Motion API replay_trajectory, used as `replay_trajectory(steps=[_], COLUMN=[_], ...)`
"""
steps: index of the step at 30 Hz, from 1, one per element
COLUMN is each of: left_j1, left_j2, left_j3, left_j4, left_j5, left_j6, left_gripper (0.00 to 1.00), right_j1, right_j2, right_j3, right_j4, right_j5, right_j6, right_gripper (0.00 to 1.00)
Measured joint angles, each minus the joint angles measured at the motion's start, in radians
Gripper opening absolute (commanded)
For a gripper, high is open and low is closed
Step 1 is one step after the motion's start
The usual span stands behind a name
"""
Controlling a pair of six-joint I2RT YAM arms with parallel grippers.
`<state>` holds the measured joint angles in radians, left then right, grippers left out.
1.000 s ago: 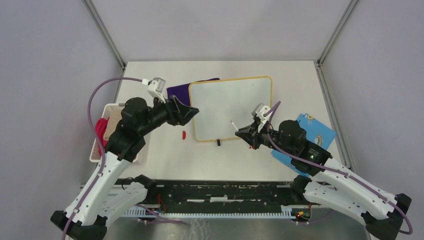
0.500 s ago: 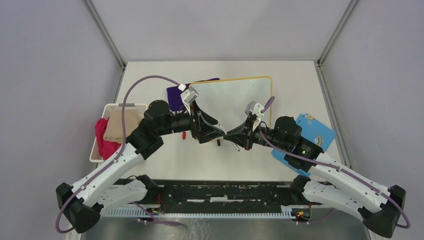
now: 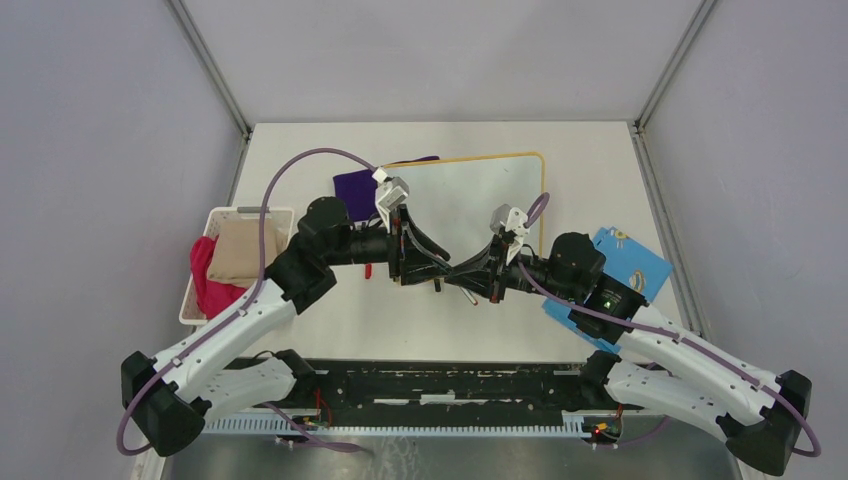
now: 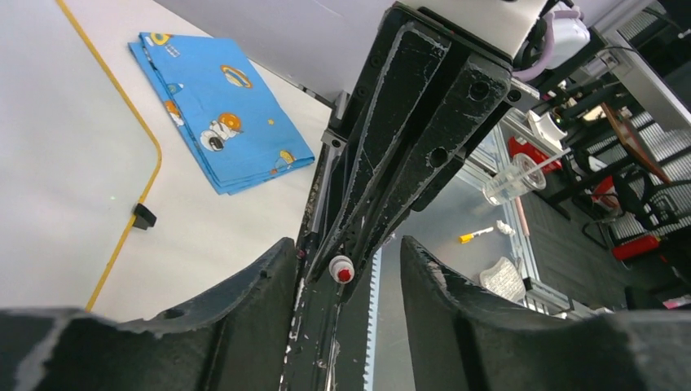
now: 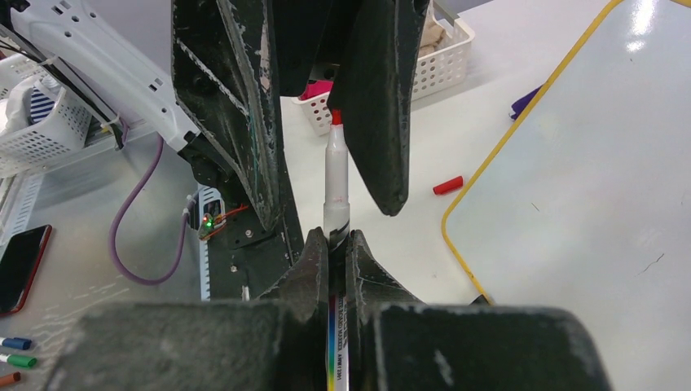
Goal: Write a sentence on the whiteboard
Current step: Adjust the whiteboard marker.
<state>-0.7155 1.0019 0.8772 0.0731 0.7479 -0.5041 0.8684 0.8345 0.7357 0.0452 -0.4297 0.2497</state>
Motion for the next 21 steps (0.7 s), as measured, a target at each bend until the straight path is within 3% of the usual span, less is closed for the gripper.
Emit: replay_trajectory(steps=[6,17,21], left_j1=[-0.005,-0.007,-0.008], left_j2=[0.007,0.007,0.006], left_j3=[0.0,0.0,0.0], left_j4=[0.01,0.013,0.013], left_j5=[0.034,0.042,0.039], left_j6=[0.0,-0.002,-0.001], left_gripper=[0.42,0.04,0.02], right_j1=[0.0,0.0,0.0], right_j2=[-0.002,-0.016,-0.017], right_j3=[0.0,-0.003,-0.005], right_j4=[0.0,0.003,0.005], right_j5=[0.0,-0.006,-0.007], right_j6=[0.0,0.017,0.025], right_gripper=[0.0,0.0,0.01])
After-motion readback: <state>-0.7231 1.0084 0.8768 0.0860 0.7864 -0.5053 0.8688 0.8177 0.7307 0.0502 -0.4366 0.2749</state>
